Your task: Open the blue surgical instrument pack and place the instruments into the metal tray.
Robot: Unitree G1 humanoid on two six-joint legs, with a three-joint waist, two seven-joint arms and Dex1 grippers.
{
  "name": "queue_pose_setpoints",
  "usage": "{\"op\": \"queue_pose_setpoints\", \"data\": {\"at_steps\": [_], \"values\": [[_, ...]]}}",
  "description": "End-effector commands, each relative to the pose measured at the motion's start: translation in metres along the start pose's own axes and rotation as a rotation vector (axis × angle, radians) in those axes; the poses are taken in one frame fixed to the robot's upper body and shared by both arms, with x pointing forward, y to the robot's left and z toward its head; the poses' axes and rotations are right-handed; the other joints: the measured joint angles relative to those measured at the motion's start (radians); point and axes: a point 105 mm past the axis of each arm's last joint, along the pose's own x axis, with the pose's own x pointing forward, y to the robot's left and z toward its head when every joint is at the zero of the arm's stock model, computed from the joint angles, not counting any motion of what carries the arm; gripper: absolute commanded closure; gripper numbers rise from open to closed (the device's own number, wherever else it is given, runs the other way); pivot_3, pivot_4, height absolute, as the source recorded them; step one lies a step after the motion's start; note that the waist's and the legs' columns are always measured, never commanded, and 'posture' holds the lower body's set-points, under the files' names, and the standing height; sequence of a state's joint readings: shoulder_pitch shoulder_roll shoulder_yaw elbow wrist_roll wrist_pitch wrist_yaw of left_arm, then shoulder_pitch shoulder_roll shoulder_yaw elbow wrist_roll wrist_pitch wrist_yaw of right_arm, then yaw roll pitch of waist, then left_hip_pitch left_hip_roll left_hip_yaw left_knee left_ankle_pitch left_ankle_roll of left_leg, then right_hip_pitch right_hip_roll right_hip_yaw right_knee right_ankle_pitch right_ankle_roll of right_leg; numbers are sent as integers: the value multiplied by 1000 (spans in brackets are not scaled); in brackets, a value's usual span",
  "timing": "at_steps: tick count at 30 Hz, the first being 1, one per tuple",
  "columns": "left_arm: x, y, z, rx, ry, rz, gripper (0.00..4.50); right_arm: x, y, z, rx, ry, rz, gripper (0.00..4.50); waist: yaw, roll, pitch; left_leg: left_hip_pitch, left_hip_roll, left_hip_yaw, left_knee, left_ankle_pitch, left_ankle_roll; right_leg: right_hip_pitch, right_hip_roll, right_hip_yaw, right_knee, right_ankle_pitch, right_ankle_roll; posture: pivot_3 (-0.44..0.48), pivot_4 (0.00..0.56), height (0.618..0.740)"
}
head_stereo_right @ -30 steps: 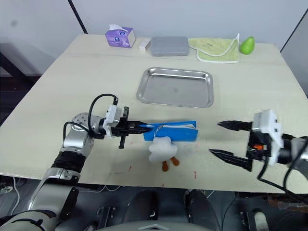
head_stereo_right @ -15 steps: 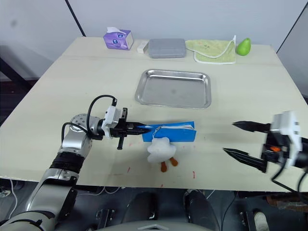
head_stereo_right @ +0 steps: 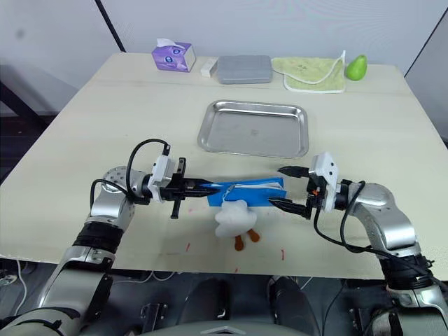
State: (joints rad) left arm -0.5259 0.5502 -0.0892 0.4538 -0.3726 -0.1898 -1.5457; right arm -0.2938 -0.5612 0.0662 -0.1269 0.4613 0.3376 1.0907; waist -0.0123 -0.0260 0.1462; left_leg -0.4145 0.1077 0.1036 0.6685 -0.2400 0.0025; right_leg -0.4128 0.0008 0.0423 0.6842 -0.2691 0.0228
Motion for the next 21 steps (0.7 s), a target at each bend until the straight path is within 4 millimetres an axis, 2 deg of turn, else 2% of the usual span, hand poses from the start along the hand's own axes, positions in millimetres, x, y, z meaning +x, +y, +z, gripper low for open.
{"op": "queue_pose_setpoints", "data": {"at_steps": [1,12,15,18,19,20,21], "values": [[-3,-9,-9,-25,45,-43,4500,2,-2,7,-43,-28,14,21,0,0,0,0,0,0,0,0,0,0,0,0,0,0,0,0,150,740],[-4,-8,-9,-30,49,-34,4500,5,-1,4,-38,-52,19,21,-1,0,0,0,0,0,0,0,0,0,0,0,0,0,0,0,150,740],[-5,-7,-8,-29,52,-34,4500,6,-2,4,-39,-59,14,873,-1,0,0,0,0,0,0,0,0,0,0,0,0,0,0,0,150,740],[-5,-6,-8,-28,52,-34,4500,5,-3,2,-44,-53,12,2100,-2,0,0,0,0,0,0,0,0,0,0,0,0,0,0,0,150,740],[-4,-6,-8,-28,51,-34,4500,5,-3,2,-43,-52,12,2383,-2,0,0,0,0,0,0,0,0,0,0,0,0,0,0,0,150,740],[-4,-6,-7,-28,50,-34,4500,5,-3,0,-43,-46,13,3003,-2,0,0,0,0,0,0,0,0,0,0,0,0,0,0,0,150,740],[-4,-6,-7,-28,50,-34,4500,5,-3,-1,-44,-42,14,3312,-2,0,0,0,0,0,0,0,0,0,0,0,0,0,0,0,150,740]]}}
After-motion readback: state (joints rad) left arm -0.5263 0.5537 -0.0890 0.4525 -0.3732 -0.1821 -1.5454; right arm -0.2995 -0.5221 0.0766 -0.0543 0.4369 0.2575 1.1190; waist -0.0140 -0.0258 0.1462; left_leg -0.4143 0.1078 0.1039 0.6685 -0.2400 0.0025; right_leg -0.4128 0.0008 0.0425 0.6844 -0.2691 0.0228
